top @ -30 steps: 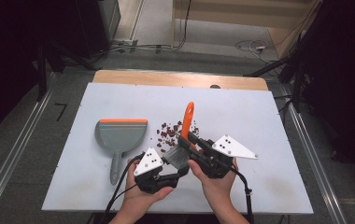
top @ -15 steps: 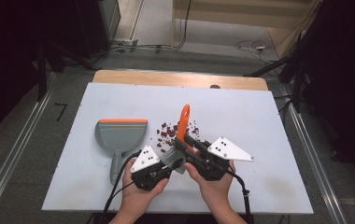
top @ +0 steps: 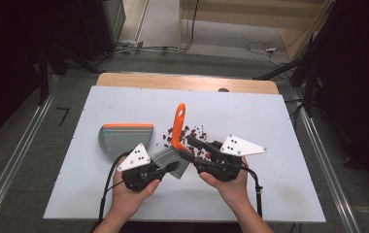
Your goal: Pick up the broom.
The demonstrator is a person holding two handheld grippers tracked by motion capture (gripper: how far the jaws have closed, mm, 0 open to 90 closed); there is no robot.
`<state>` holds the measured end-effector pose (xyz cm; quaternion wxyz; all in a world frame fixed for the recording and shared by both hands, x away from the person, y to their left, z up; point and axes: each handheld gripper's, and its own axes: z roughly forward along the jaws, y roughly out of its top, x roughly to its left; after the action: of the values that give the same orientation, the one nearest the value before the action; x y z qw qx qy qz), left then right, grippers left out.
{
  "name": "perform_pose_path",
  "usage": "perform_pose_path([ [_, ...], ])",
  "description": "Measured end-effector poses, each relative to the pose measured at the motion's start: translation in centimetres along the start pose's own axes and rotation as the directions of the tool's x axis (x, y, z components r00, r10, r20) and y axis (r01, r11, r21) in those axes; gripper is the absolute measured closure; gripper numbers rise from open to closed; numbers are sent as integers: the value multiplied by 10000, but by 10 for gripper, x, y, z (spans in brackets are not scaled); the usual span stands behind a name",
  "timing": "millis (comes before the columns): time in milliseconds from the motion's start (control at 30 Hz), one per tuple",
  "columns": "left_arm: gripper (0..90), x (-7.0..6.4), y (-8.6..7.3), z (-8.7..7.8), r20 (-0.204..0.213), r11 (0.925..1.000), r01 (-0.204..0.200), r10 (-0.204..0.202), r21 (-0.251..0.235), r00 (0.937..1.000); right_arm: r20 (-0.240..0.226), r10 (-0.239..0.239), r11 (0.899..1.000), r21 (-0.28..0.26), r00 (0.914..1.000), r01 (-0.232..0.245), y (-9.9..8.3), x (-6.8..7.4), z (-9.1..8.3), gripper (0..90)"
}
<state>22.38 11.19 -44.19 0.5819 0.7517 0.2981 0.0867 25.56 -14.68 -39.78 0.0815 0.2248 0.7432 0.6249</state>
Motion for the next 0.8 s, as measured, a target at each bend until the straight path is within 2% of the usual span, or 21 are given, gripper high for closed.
perform_pose_path([
  [67,854,2,1,-4,322,9999,-143,144,-38,9994,-326,45,9992,389,9995,-32,-2,-7,-1,521],
  [133,854,5,1,-7,698,9998,-173,179,-93,9974,-491,25,9987,508,9988,0,-2,-10,-1,521],
  [167,854,5,1,-8,859,9997,-231,237,-82,9960,-885,57,9974,722,9961,7,-4,-12,0,518],
  [300,854,4,2,-8,1275,9986,-532,518,76,9905,-1530,-16,9963,849,9882,148,-7,-12,3,516],
  [333,854,4,1,-8,1571,9983,-580,564,52,9860,-1696,-43,9959,887,9855,196,-8,-11,3,518],
  [367,854,4,1,-8,1571,9983,-580,564,52,9860,-1884,-32,9953,945,9821,214,-8,-11,4,522],
  [433,854,4,1,-8,1895,9978,-667,655,-1,9797,-2188,-28,9945,1012,9758,256,-10,-10,5,532],
  [467,853,3,1,-8,2149,9977,-674,681,-106,9743,-2424,24,9949,987,9702,222,-10,-11,5,549],
  [533,853,4,1,-9,2247,9975,-687,701,-141,9719,-2758,185,9946,1036,9610,105,-11,-11,6,561],
  [567,853,4,1,-10,2487,9972,-708,741,-221,9658,-2936,247,9946,1040,9556,63,-11,-12,6,570],
  [600,853,4,1,-10,2576,9969,-754,789,-234,9630,-3076,280,9945,1051,9511,47,-12,-12,6,573],
  [633,853,4,1,-10,2576,9969,-754,789,-234,9630,-3076,280,9945,1051,9511,47,-12,-12,6,573],
  [667,853,4,1,-11,2713,9962,-833,871,-255,9585,-3348,385,9936,1129,9415,-5,-12,-13,7,579],
  [700,853,4,1,-11,2780,9960,-859,892,-238,9564,-3488,403,9932,1161,9363,4,-13,-13,7,589],
  [733,853,4,1,-11,2854,9958,-893,919,-220,9540,-3585,449,9926,1213,9324,-12,-13,-14,8,596],
  [767,853,4,1,-11,2854,9958,-893,919,-220,9540,-3585,449,9926,1213,9324,-12,-13,-14,8,596],
  [800,853,4,0,-11,2940,9958,-890,910,-202,9515,-3695,493,9922,1245,9279,-31,-13,-14,8,606],
])
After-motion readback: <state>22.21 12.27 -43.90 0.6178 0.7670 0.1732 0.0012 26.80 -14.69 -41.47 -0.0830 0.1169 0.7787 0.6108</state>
